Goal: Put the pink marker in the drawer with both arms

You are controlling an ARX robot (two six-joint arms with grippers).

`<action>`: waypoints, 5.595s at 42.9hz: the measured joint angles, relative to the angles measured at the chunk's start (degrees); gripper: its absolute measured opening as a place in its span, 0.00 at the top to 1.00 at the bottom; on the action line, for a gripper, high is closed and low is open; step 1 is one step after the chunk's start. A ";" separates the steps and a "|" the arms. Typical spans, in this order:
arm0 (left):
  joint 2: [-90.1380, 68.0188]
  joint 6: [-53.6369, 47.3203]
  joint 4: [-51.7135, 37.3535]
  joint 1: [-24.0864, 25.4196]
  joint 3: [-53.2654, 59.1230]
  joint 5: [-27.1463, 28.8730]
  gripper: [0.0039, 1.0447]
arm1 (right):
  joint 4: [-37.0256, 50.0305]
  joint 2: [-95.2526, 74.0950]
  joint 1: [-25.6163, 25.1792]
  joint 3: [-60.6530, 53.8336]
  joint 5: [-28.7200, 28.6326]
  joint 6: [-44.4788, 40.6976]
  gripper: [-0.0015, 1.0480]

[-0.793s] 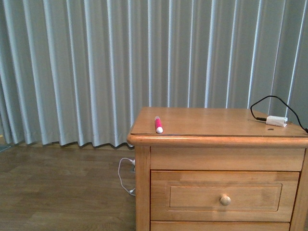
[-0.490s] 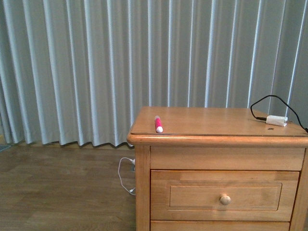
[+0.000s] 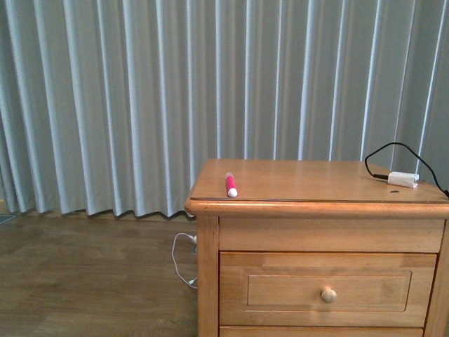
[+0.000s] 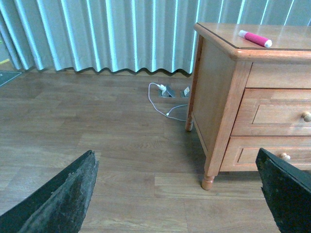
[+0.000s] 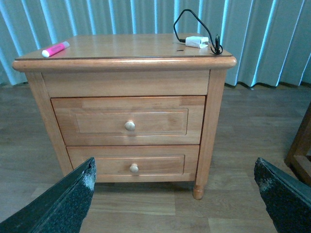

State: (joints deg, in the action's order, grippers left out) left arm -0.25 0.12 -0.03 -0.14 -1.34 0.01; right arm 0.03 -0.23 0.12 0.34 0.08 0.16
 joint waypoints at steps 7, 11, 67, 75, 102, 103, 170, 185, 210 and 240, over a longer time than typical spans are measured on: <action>0.00 0.00 0.00 -0.02 0.00 -0.02 0.06 | -12.35 -12.72 0.66 5.88 -3.74 2.95 0.09; 0.00 0.00 0.00 0.00 0.00 0.00 0.06 | -3.52 -25.51 2.12 7.43 -3.32 3.23 0.09; 0.00 0.00 0.00 0.00 0.00 0.00 0.06 | 37.27 -129.11 13.40 68.46 8.46 6.93 0.09; 0.00 0.00 0.00 0.00 0.00 0.00 0.06 | 36.41 -132.23 12.11 71.58 7.69 6.27 0.09; 0.00 0.00 0.00 0.00 0.00 0.00 0.06 | 34.99 -136.04 10.67 76.22 7.87 4.09 0.09; 0.00 0.00 0.00 0.00 0.00 0.00 0.06 | 34.95 -136.15 10.67 76.32 7.89 4.09 0.09; 0.00 0.00 0.00 0.00 0.00 0.00 0.06 | 50.42 -118.40 11.45 40.76 5.84 6.60 0.68; 0.00 0.00 0.00 0.00 0.00 0.00 0.06 | 43.12 -88.13 8.81 19.50 0.20 9.16 0.08; 0.00 0.00 0.00 0.00 0.00 0.00 0.06 | -4.59 -40.02 -1.44 24.48 -11.65 6.73 0.09; -10.49 -0.28 -5.77 -8.90 -1.18 20.37 0.06 | -4.83 -39.23 -1.27 24.48 -11.50 7.45 0.09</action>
State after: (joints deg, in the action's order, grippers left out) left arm -10.74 -0.16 -5.80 -9.04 -2.52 20.38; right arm -4.80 -39.46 -1.15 24.82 -11.42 7.62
